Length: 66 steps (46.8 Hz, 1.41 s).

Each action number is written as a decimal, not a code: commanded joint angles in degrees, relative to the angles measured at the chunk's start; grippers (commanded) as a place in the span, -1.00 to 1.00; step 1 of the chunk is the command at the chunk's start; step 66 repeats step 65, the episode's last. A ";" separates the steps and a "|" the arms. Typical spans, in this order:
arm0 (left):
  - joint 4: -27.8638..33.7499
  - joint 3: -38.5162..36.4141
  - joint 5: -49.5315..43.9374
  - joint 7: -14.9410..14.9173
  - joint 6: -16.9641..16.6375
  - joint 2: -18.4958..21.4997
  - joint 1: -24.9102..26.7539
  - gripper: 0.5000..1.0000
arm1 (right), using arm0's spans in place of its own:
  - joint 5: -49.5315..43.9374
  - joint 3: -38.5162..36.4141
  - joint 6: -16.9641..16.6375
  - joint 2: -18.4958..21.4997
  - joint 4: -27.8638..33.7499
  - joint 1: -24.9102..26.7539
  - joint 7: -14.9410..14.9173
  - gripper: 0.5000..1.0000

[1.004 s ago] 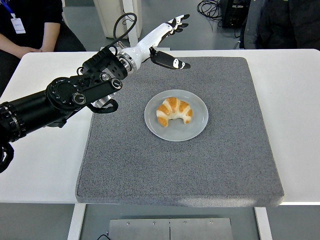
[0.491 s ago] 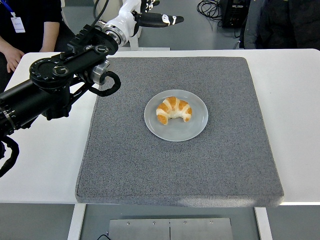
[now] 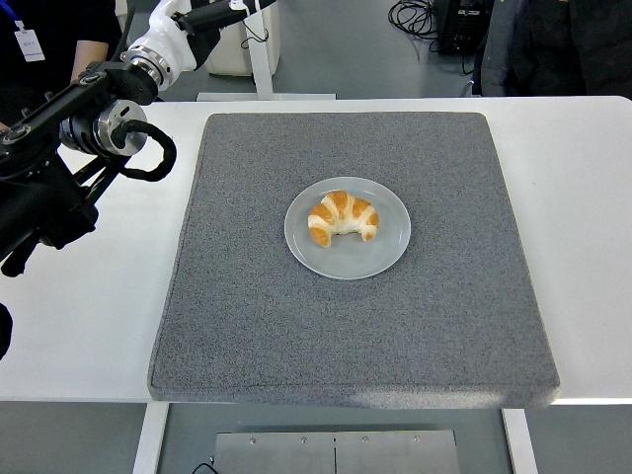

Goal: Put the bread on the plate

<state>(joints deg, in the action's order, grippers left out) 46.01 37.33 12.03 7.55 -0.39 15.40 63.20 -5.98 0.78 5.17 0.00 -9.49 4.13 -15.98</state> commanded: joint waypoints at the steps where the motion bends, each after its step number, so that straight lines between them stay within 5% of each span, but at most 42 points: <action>1: -0.05 1.61 0.01 0.01 0.39 0.07 -1.40 0.85 | 0.00 0.10 0.01 0.00 0.00 0.00 0.07 1.00; 21: -2.86 8.20 -3.42 1.15 2.33 -0.55 -8.26 0.85 | 0.00 0.01 -0.07 0.00 -0.09 0.00 -0.02 1.00; 32: -2.95 7.59 -3.42 7.56 2.33 -0.81 -11.07 0.87 | 0.00 -0.08 -0.07 0.00 -0.09 0.00 -0.02 1.00; 66: -3.04 7.15 -3.33 7.04 2.24 -1.78 -13.10 0.88 | 0.00 -0.26 -0.07 0.00 -0.35 0.00 -0.02 1.00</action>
